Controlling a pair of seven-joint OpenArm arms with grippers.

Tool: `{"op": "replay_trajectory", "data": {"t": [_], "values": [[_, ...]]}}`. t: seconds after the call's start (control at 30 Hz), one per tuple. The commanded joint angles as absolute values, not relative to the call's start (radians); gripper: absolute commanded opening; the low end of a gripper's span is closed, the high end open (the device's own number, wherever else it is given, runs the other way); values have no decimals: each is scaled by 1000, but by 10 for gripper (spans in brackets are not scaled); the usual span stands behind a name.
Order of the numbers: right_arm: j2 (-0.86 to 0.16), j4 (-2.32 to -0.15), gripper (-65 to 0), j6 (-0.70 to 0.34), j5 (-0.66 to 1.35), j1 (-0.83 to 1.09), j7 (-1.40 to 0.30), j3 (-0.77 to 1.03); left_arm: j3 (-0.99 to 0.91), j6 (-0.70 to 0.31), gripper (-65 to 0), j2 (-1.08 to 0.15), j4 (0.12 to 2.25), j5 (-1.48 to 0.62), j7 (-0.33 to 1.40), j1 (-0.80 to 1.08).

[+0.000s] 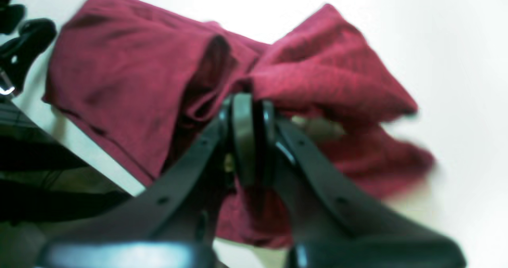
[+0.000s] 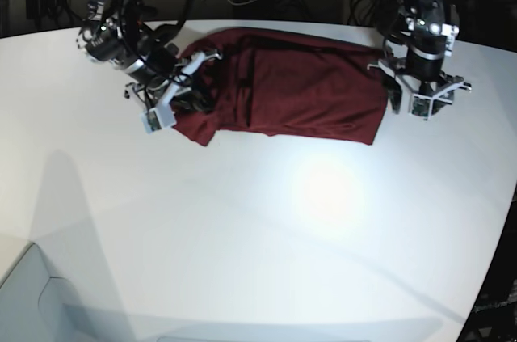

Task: Layout the t-shirt on the table in an organized manner, then fold the t-shirt properly
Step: 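Lift the collar end with the right gripper and fold it over the hem fold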

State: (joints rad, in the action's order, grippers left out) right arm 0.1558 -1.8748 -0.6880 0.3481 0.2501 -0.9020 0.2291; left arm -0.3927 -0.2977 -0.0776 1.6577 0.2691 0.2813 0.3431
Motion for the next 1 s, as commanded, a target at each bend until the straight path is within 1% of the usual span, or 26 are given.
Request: {"op": "replay_trajectory", "data": {"t": [0.0, 0.1, 0.13, 0.23, 0.27, 0.4, 0.53, 0.67, 0.8, 0.97], "values": [[157, -1900, -650, -698, 369, 245, -883, 213, -418, -285, -417, -79, 1673, 266, 259, 338], [157, -1917, -650, -698, 366, 243, -878, 173, -464, -285, -619, -70, 1673, 217, 259, 329], [157, -1925, -650, -698, 364, 240, -878, 156, -476, -285, -650, -70, 1672, 189, 262, 321], [157, -1931, -650, -698, 364, 222, -881, 117, -492, -285, -632, -77, 1630, 96, 357, 294], [157, -1931, -650, -698, 364, 220, -881, 108, -493, -285, -648, -79, 1615, 54, 403, 274], [157, -1931, -650, -698, 364, 200, -880, 73, -495, -285, -650, -79, 1584, -59, 529, 232], [157, -1931, -650, -698, 363, 189, -880, 39, -470, -285, -650, -70, 1586, -99, 539, 225], [157, -1931, -650, -698, 363, 182, -874, -24, -397, -283, -650, -70, 1584, -97, 539, 225], [157, -1929, -650, -639, 363, 137, -874, -113, -381, -283, -650, -68, 1583, -99, 539, 228], [157, -1928, -650, -628, 363, 67, -881, -226, -387, -283, -650, -68, 1583, -99, 541, 234]]}}
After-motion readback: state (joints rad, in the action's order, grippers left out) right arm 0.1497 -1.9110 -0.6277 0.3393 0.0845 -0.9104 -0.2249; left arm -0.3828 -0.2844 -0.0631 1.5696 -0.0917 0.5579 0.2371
